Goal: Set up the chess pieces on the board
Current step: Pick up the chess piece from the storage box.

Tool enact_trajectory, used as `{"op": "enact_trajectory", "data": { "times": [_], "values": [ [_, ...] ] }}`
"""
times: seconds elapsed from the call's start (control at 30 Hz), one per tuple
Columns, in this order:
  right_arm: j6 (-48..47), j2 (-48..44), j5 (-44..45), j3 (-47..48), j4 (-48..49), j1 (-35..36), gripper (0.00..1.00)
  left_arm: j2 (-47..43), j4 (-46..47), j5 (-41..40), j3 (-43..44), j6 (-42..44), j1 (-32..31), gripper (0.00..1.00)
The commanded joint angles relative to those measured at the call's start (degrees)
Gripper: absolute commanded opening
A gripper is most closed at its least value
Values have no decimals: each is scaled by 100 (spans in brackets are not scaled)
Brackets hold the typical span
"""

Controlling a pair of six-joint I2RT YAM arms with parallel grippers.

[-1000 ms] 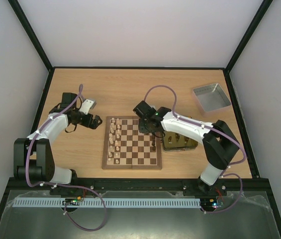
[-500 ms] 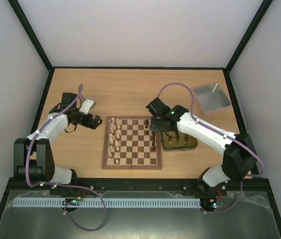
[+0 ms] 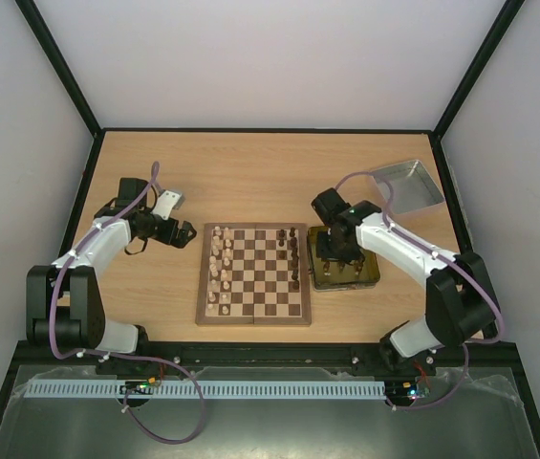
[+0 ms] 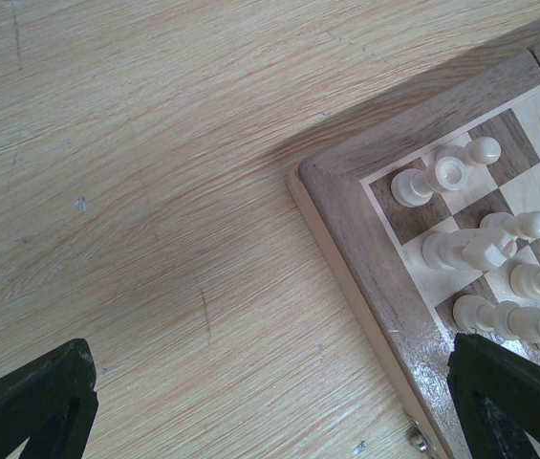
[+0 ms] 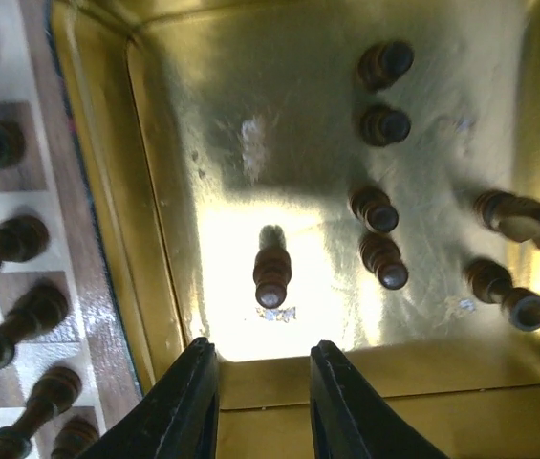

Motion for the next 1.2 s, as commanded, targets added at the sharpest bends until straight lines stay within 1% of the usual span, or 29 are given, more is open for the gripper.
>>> {"op": "enact_trajectory", "data": {
  "times": [0.0,0.23,0.6,1.17],
  "values": [
    [-44,199,-528,-365,142,-141,26,-9,-32,40,-12,47,-39,100],
    [-25,366,-764,-718,462,-215,25,19,-16,69,-21,73,-39,100],
    [-21,719,-791,-511,715,-243,24,36,-30,93,-21,74,-39,100],
    [-59,1010,-416,-209,597,-312,21,68,-19,164,-41,109,-83,100]
  ]
}}
